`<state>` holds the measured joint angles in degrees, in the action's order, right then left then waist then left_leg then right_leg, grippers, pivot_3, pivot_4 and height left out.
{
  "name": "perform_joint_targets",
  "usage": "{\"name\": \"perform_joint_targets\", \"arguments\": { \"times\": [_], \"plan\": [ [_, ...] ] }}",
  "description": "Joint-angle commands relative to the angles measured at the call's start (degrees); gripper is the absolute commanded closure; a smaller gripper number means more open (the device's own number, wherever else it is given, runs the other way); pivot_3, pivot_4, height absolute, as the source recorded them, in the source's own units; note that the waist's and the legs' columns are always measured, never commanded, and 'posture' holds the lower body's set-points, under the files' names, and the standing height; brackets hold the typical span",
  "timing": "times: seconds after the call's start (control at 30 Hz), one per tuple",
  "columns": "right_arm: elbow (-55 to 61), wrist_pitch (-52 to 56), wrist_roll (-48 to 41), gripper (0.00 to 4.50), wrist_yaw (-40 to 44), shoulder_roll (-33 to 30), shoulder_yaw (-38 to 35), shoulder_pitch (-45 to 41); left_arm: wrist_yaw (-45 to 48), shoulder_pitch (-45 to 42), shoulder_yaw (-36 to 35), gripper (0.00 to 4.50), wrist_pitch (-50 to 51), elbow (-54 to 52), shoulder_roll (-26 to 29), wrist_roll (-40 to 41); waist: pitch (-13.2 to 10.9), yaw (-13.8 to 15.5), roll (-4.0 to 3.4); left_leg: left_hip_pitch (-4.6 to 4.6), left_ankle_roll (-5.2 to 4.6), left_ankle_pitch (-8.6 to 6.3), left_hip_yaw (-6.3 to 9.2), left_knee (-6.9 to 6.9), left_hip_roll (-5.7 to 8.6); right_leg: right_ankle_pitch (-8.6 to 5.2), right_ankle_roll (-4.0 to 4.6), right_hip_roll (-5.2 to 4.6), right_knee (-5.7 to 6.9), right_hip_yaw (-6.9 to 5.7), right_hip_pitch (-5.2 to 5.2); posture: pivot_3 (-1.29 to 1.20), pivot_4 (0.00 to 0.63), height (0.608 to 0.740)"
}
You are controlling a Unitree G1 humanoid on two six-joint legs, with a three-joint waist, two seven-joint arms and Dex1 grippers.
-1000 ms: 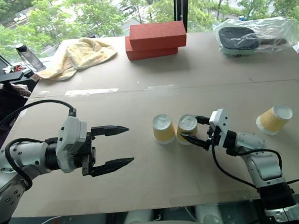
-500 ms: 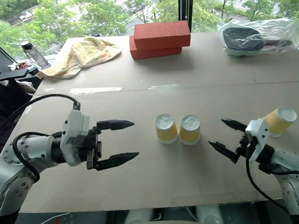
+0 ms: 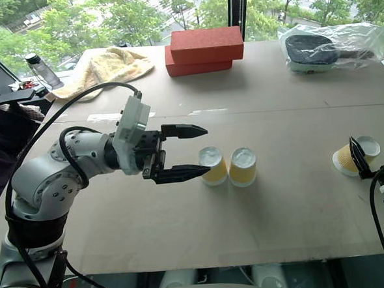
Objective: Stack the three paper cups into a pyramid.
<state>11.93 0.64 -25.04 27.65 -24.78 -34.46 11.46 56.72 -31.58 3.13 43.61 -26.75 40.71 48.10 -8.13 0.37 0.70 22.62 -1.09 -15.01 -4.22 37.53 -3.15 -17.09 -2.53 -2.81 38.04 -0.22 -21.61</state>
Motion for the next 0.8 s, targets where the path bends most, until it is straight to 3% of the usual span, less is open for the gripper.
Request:
{"name": "perform_joint_targets", "arguments": {
  "times": [0.03,0.63,0.73,0.77,0.8],
  "plan": [
    [0.36,2.49,-2.39,0.04,-2.48,1.03,-0.71,-0.22,-0.22,-1.65,0.05,0.0,0.22,-0.05,-0.52,-0.12,0.0,-0.06,0.0,-0.01,0.0,0.0,0.0,0.0,0.0,0.0,0.0,0.0,0.0,0.03,0.01,0.0,0.15,0.73],
    [-5.58,9.82,-3.76,0.04,-1.96,-0.39,2.31,-5.02,-5.73,-0.43,-3.38,0.0,3.82,-3.77,-0.61,2.34,0.0,0.24,-0.01,0.04,0.0,0.0,0.0,0.01,0.0,0.0,0.0,-0.02,-0.04,0.11,0.0,0.0,0.15,0.73],
    [-5.82,9.65,-3.53,1.4,-1.43,-0.55,2.48,-5.24,-5.79,-0.26,-3.61,0.0,3.76,-4.12,-0.39,2.66,0.0,0.25,-0.01,0.04,0.0,0.0,0.01,0.01,0.01,0.0,0.0,-0.01,-0.04,0.1,0.0,0.0,0.15,0.73],
    [-5.85,9.57,-3.43,1.52,-1.31,-0.6,2.53,-5.31,-5.66,-0.14,-3.69,0.0,3.44,-4.22,-0.42,2.61,0.0,0.26,-0.01,0.04,0.0,0.0,0.01,0.01,0.01,0.0,0.0,-0.02,-0.04,0.1,0.0,0.0,0.15,0.73],
    [-5.96,9.38,-3.17,2.13,-1.25,-0.71,2.61,-5.4,-5.57,-0.05,-3.79,0.0,3.0,-4.22,-0.64,2.52,0.0,0.26,-0.01,0.04,0.0,0.0,0.01,0.01,0.01,0.0,0.0,-0.01,-0.03,0.1,0.0,0.0,0.15,0.73]
  ]
}}
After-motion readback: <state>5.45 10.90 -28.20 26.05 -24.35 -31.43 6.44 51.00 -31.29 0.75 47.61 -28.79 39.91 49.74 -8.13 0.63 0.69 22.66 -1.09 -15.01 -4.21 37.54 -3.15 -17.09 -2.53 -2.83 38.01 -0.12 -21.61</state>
